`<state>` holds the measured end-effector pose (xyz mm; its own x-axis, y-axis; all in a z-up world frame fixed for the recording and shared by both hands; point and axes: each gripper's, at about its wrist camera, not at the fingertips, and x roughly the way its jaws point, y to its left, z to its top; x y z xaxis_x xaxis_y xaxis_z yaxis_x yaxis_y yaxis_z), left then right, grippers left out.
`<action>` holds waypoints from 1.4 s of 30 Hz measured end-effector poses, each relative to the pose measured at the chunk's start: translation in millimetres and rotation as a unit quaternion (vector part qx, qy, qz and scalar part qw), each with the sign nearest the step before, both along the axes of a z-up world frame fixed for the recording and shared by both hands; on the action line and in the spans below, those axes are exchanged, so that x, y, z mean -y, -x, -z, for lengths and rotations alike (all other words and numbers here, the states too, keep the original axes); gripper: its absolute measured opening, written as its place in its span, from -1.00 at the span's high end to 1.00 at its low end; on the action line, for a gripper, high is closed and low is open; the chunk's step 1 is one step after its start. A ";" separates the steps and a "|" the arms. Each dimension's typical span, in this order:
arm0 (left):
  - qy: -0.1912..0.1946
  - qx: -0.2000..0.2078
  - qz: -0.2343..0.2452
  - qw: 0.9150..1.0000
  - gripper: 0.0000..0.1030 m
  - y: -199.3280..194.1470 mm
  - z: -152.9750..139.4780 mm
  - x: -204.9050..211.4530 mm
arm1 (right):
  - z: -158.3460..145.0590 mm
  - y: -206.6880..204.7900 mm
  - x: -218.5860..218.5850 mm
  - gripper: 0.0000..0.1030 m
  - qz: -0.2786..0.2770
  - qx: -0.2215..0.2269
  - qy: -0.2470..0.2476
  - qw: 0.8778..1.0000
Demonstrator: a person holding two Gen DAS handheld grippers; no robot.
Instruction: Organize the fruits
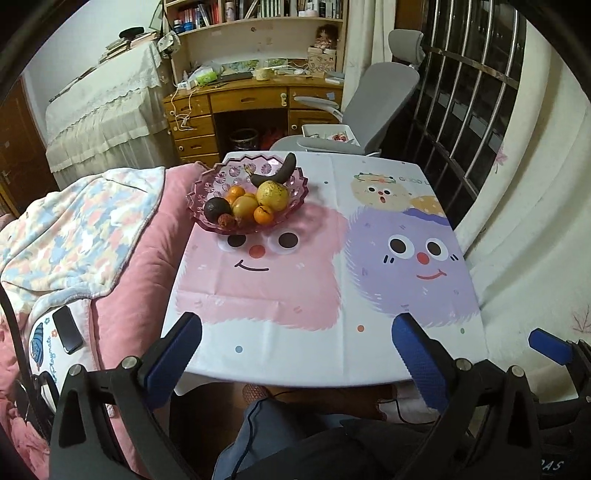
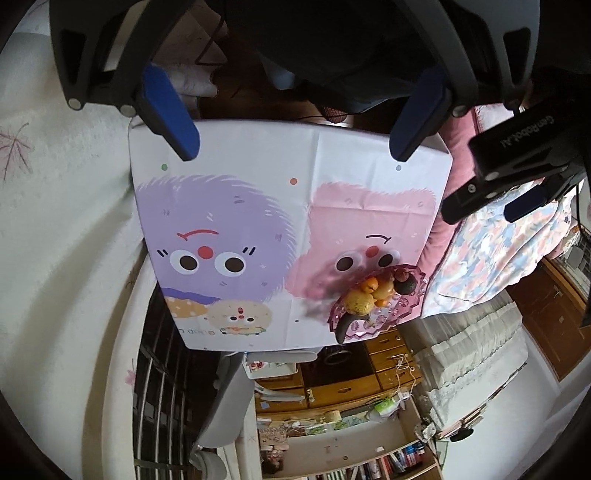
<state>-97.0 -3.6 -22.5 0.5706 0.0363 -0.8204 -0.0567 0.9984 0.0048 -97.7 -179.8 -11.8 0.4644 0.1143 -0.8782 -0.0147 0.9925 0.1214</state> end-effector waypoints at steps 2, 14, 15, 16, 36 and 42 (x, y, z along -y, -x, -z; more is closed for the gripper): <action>-0.003 0.000 -0.002 1.000 -0.99 -0.3 -0.1 0.7 | 2.5 -1.4 3.3 -1.00 0.007 -0.003 -0.001 1.000; -0.012 0.006 0.006 1.000 -0.99 -4.9 -1.6 11.9 | 1.9 -3.9 8.6 -1.00 0.007 0.004 -0.002 1.000; -0.013 0.006 0.006 1.000 -0.99 -5.3 -1.7 11.9 | 1.8 -4.5 9.1 -1.00 0.007 0.004 -0.002 1.000; -0.012 0.006 0.006 1.000 -0.99 -5.6 -1.7 12.4 | 2.1 -4.1 8.7 -1.00 0.007 0.003 -0.002 1.000; -0.012 0.003 0.008 1.000 -0.99 -8.6 -0.9 15.8 | 8.1 -11.7 14.1 -1.00 0.004 -0.005 0.000 1.000; -0.012 0.004 0.008 1.000 -0.99 -9.7 -0.8 16.1 | 11.2 -15.9 14.3 -1.00 0.002 -0.007 0.000 1.000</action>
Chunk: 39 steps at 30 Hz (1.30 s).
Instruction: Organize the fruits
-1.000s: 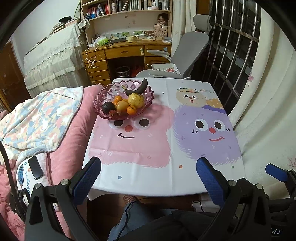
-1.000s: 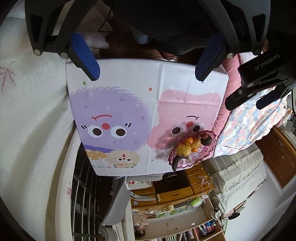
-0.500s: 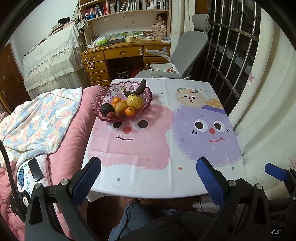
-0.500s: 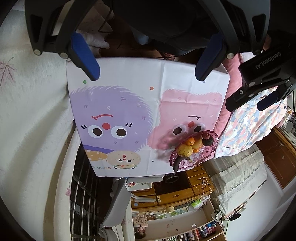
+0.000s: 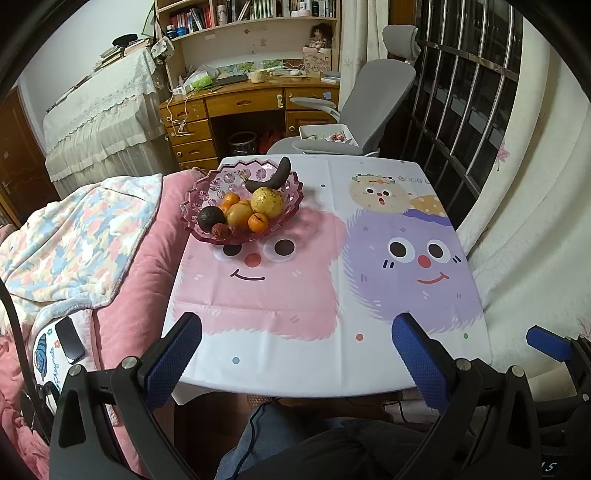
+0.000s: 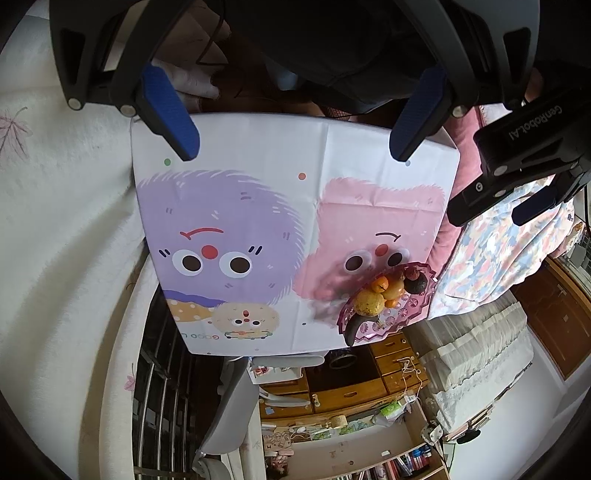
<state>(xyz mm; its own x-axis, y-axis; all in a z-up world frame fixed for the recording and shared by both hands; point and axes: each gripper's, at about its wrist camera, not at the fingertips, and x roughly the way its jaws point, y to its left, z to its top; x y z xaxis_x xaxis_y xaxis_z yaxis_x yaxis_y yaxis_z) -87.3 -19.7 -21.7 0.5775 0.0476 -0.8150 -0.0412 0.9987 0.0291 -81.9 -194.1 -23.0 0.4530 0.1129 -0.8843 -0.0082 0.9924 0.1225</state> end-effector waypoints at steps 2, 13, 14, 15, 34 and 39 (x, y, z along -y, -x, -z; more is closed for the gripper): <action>0.000 -0.001 0.000 1.000 -0.99 -0.6 0.2 0.1 | -0.6 0.1 -0.9 -1.00 -0.001 -0.001 0.001 1.000; 0.000 -0.001 0.000 1.000 -0.99 -1.4 -0.7 -0.2 | -0.9 -0.2 -0.5 -1.00 0.000 -0.001 0.001 1.000; 0.000 -0.001 0.000 1.000 -0.99 -1.6 -0.7 0.3 | -0.7 -0.4 -0.3 -1.00 0.000 -0.001 0.001 1.000; 0.000 -0.001 0.000 1.000 -0.99 -1.6 -0.7 0.0 | -0.6 -0.4 -0.1 -1.00 0.000 0.000 0.001 1.000; -0.003 -0.002 0.002 1.000 -0.99 -7.5 -0.4 0.0 | -0.4 -2.0 1.8 -1.00 0.000 -0.002 -0.001 1.000; -0.006 -0.003 0.003 1.000 -0.99 -11.1 -0.2 -0.8 | 0.2 -2.9 2.5 -1.00 -0.001 -0.002 -0.001 1.000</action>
